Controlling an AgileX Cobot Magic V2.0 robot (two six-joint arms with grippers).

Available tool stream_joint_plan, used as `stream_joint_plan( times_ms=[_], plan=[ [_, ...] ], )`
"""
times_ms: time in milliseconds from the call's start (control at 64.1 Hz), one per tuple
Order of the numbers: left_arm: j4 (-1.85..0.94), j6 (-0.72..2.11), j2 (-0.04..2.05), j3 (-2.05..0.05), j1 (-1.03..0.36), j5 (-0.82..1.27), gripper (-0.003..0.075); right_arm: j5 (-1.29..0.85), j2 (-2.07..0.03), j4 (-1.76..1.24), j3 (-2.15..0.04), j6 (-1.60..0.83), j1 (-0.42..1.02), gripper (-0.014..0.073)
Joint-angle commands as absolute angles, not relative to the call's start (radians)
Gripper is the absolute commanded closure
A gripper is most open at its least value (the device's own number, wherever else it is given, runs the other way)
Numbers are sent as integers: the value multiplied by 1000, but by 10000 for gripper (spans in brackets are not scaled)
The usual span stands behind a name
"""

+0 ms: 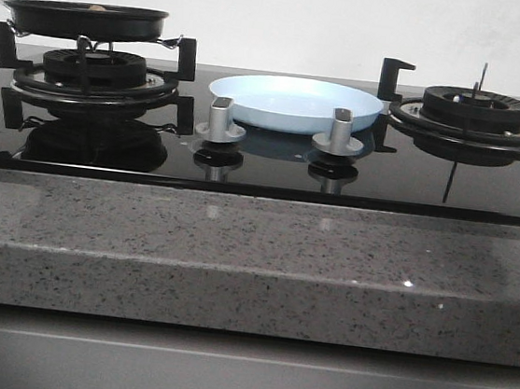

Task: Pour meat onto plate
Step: 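Lower the right gripper onto the rim of the light blue plate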

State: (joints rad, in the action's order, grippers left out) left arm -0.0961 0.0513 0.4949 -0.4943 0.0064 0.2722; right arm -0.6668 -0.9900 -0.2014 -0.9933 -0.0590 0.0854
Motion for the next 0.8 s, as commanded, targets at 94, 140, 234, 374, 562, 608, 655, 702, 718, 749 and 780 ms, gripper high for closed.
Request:
stream_joint_plan(
  times_ms=[94, 140, 234, 374, 562, 608, 655, 702, 718, 749, 780],
  plan=[
    [-107, 42, 505, -533, 8, 179, 63, -759, -1219, -224, -1240, -60, 140, 4],
    [-107, 42, 505, -533, 8, 177, 63, -779, -1271, -227, -1286, -60, 155, 6],
    [-107, 42, 505, -533, 8, 177, 63, -829, -1388, -228, -1400, -60, 191, 40],
    [-107, 42, 505, -533, 8, 177, 63, -895, -1547, -228, -1568, -61, 211, 130],
    [-107, 42, 505, -533, 8, 177, 63, -1034, -1745, -228, -1809, -80, 211, 175],
    [-107, 42, 505, -533, 8, 177, 63, -1076, -1798, -228, -1886, -98, 211, 175],
    [-107, 42, 505, -533, 8, 177, 63, -1114, -1850, -228, -1951, -104, 211, 175],
    [-107, 42, 505, -533, 8, 177, 63, -1145, -1897, -228, -2003, -105, 211, 175],
    [-107, 42, 505, -533, 8, 177, 63, -1152, -1910, -228, -2019, -105, 211, 175],
    [-107, 42, 505, -533, 8, 177, 63, -1167, -1936, -228, -2058, -105, 211, 175],
    [-107, 42, 505, -533, 8, 177, 63, -1178, -1959, -228, -2088, -105, 211, 175]
  ],
)
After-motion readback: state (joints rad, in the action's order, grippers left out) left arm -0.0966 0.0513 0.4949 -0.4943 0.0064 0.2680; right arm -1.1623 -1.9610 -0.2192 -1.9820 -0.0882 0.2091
